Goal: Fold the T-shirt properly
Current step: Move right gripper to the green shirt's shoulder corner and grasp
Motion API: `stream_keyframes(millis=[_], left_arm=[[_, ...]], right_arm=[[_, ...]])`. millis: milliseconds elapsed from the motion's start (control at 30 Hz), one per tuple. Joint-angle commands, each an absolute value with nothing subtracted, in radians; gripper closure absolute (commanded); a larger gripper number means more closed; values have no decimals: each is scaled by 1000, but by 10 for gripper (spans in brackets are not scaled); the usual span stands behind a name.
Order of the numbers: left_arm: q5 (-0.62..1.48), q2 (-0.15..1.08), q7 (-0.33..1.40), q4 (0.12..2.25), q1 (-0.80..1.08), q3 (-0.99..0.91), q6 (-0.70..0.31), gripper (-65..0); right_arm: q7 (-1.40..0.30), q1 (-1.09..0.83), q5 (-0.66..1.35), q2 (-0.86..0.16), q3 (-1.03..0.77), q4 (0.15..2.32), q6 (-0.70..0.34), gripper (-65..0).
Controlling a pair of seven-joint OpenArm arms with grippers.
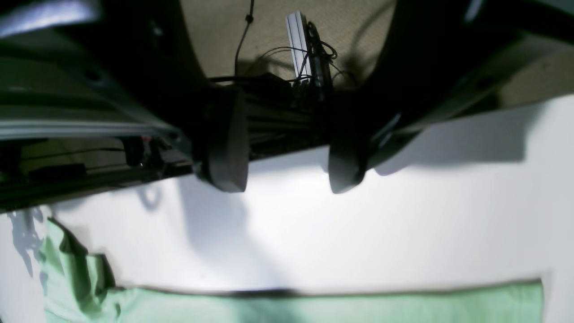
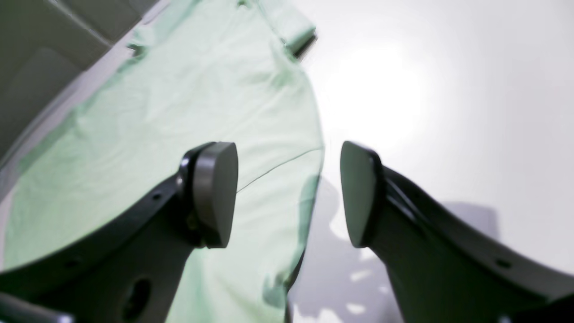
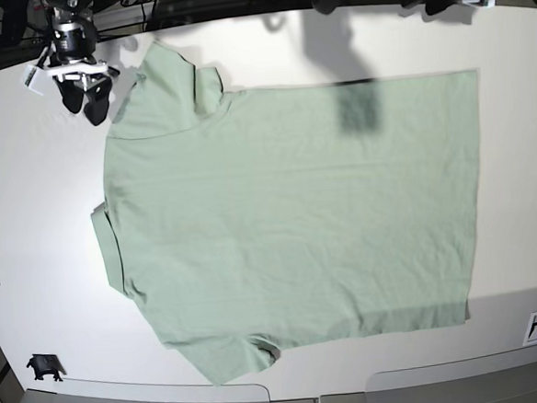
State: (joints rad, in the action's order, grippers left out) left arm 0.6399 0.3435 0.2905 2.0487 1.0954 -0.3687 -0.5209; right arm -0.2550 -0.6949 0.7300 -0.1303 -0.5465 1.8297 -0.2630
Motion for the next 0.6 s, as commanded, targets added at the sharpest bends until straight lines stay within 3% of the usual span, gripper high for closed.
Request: stream_keyframes(millis=[0, 300, 567], left_arm=[[656, 349, 280, 2062, 1105, -374, -525, -272], [656, 349, 322, 2062, 1094, -374, -525, -272], [656, 349, 321, 2062, 1092, -374, -525, -272]], right_arm=[[-248, -675, 737, -142, -567, 1845, -266, -342], [-325, -516, 740, -192, -661, 1716, -287, -341], [-440, -402, 829, -230, -659, 1509, -409, -340]])
